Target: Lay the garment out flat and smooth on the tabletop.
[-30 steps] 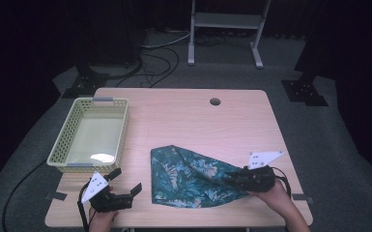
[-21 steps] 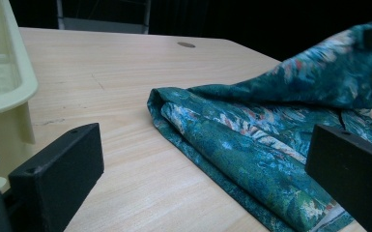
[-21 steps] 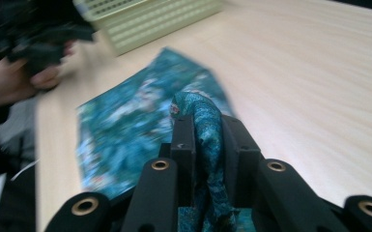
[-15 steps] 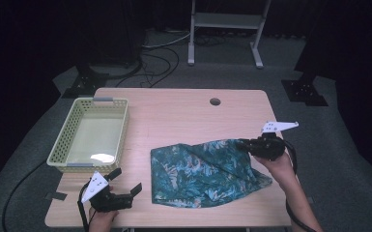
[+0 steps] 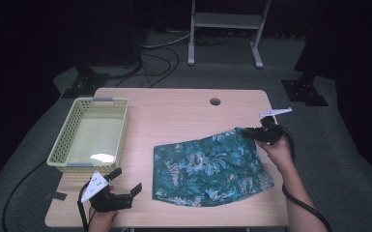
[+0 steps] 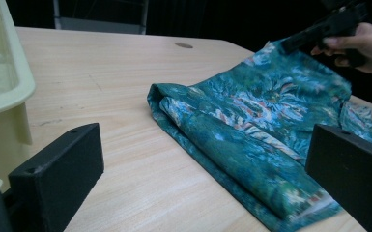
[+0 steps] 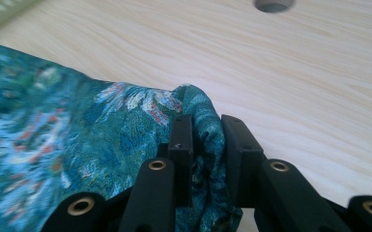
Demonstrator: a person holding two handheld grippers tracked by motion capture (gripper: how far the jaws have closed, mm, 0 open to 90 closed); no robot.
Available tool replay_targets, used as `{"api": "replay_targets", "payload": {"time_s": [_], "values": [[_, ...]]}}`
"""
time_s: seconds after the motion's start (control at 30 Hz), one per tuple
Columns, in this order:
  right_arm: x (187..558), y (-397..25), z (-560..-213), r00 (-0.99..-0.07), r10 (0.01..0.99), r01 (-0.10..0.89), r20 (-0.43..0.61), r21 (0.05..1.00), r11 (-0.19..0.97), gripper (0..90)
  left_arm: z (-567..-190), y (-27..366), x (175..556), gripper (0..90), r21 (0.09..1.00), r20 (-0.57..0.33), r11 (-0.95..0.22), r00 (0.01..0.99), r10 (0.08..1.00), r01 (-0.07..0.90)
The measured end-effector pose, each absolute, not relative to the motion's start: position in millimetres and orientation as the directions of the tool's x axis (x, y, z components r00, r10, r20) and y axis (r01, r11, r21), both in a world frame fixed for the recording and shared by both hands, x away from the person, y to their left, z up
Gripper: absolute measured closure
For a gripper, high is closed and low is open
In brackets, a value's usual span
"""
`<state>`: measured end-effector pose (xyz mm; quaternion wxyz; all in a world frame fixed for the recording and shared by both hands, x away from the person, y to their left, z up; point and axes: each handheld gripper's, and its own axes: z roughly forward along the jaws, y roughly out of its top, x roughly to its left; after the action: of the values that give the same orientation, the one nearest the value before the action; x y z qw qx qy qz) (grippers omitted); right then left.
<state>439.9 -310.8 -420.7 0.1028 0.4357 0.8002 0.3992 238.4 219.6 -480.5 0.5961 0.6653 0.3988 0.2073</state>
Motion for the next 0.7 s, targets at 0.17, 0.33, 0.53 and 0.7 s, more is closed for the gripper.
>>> {"api": "replay_targets", "payload": {"time_s": [0.17, 0.33, 0.53, 0.7], "values": [[451, -317, -426, -0.545, 0.819, 0.648, 0.182, 0.711, 0.273, 67.5, -481, 224, 239, 0.0, 0.954, -0.239, 0.068, 0.601, 0.763, 0.293], [453, -329, -428, -0.482, 0.85, 0.668, 0.211, 0.717, 0.201, 63.1, -481, 224, 240, 0.0, 0.952, -0.243, 0.076, 0.584, 0.775, 0.296], [446, -339, -428, -0.445, 0.874, 0.679, 0.194, 0.709, 0.189, 41.1, -480, 217, 238, 0.0, 0.959, -0.18, 0.006, 0.59, 0.787, 0.285], [438, -345, -428, -0.439, 0.87, 0.696, 0.224, 0.697, 0.171, 30.2, -480, 219, 238, 0.0, 0.954, -0.206, 0.049, 0.526, 0.825, 0.297]]}}
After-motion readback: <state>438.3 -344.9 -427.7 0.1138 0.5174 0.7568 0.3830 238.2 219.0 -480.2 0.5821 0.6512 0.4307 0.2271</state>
